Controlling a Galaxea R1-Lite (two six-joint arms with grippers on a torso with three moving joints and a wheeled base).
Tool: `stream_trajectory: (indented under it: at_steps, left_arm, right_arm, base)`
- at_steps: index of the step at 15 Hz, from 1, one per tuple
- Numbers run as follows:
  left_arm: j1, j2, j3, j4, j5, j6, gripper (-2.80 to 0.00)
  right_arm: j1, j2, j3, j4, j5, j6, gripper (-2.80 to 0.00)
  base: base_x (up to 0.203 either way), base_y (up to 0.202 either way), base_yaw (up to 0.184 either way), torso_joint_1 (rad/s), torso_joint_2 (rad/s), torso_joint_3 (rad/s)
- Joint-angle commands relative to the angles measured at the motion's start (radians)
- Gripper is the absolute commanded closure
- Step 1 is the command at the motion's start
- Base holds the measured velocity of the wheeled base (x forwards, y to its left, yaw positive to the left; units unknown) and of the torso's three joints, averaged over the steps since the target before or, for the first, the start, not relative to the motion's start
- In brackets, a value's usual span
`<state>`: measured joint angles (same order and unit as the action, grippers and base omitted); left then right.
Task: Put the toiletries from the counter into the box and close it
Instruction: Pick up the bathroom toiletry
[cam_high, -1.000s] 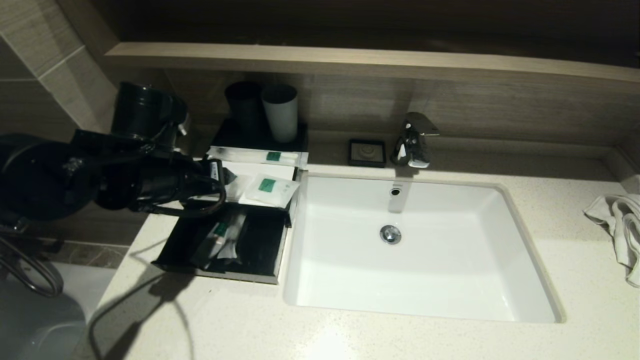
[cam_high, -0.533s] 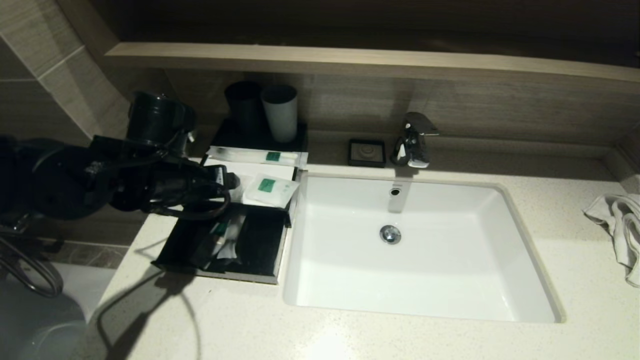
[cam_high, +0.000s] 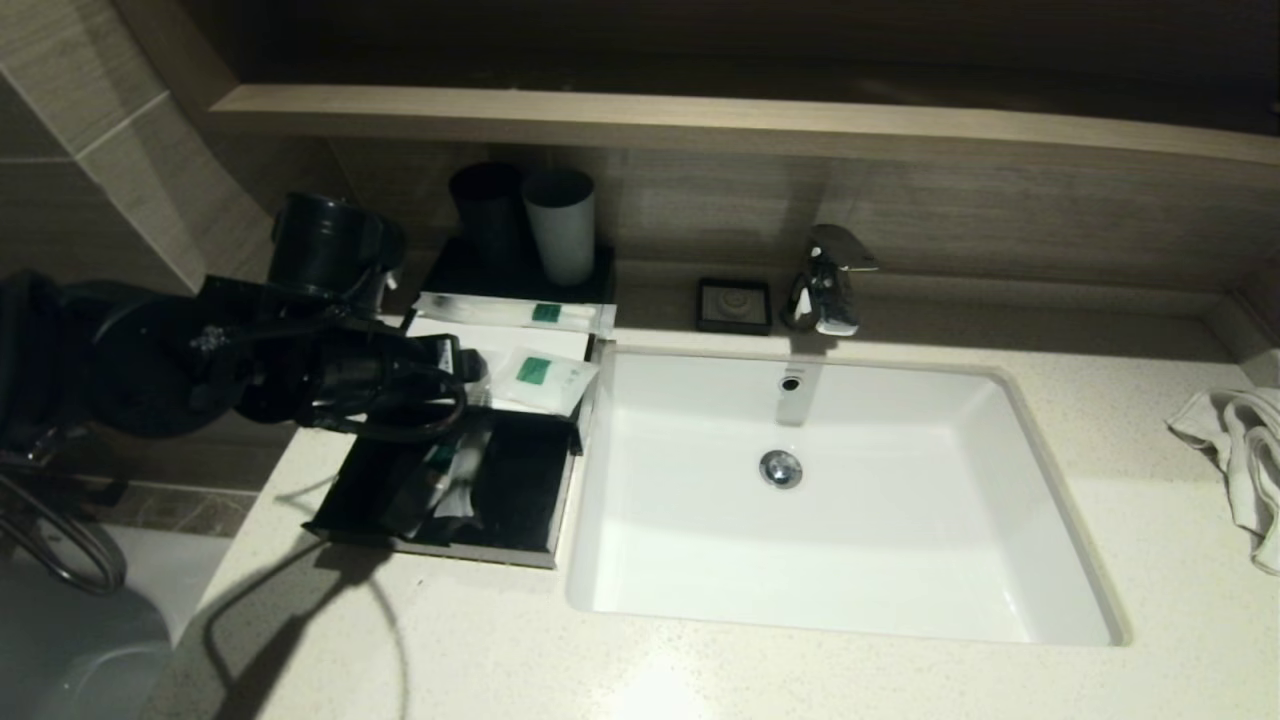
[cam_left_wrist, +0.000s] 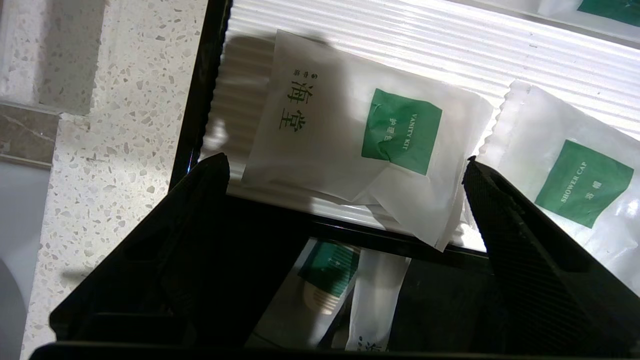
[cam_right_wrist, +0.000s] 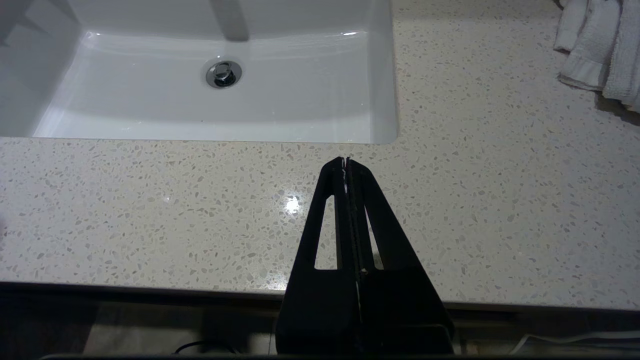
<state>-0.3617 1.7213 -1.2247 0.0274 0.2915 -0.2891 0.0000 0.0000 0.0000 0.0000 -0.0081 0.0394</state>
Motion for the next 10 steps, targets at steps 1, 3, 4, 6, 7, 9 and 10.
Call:
stream_trajectory:
  at_steps: [1, 3, 4, 6, 7, 9, 10]
  left_arm:
    - [0.001, -0.002, 0.004, 0.0, 0.002, -0.004, 0.0]
    - [0.001, 0.0, 0.005, 0.0, 0.0, -0.007, 0.0]
    - [0.002, 0.0, 0.005, 0.0, 0.0, -0.007, 0.0]
    - [0.008, 0.001, 0.011, 0.0, -0.001, -0.007, 0.0]
    - [0.01, 0.001, 0.011, 0.0, -0.002, -0.007, 0.0]
    - [0.019, -0.001, 0.014, 0.0, -0.002, -0.007, 0.0]
    - [0.024, -0.005, 0.014, 0.0, -0.002, -0.007, 0.0]
  right_arm:
    - [0.0, 0.002, 0.0, 0.0, 0.0, 0.001, 0.0]
    - [0.0, 0.002, 0.0, 0.0, 0.0, 0.001, 0.0]
    - [0.0, 0.002, 0.0, 0.0, 0.0, 0.001, 0.0]
    - [0.0, 0.002, 0.0, 0.0, 0.0, 0.001, 0.0]
    - [0.0, 0.002, 0.0, 0.0, 0.0, 0.001, 0.0]
    - [0.0, 0.002, 0.0, 0.0, 0.0, 0.001, 0.0]
    - [0.0, 0.002, 0.0, 0.0, 0.0, 0.001, 0.0]
  base:
    - [0.0, 0.0, 0.0, 0.0, 0.0, 0.0]
    - [0.0, 0.0, 0.0, 0.0, 0.0, 0.0]
    - [0.0, 0.0, 0.0, 0.0, 0.0, 0.0]
    - [0.0, 0.0, 0.0, 0.0, 0.0, 0.0]
    - [0.0, 0.0, 0.0, 0.0, 0.0, 0.0]
    - [0.0, 0.0, 0.0, 0.0, 0.0, 0.0]
    - [0.0, 0.0, 0.0, 0.0, 0.0, 0.0]
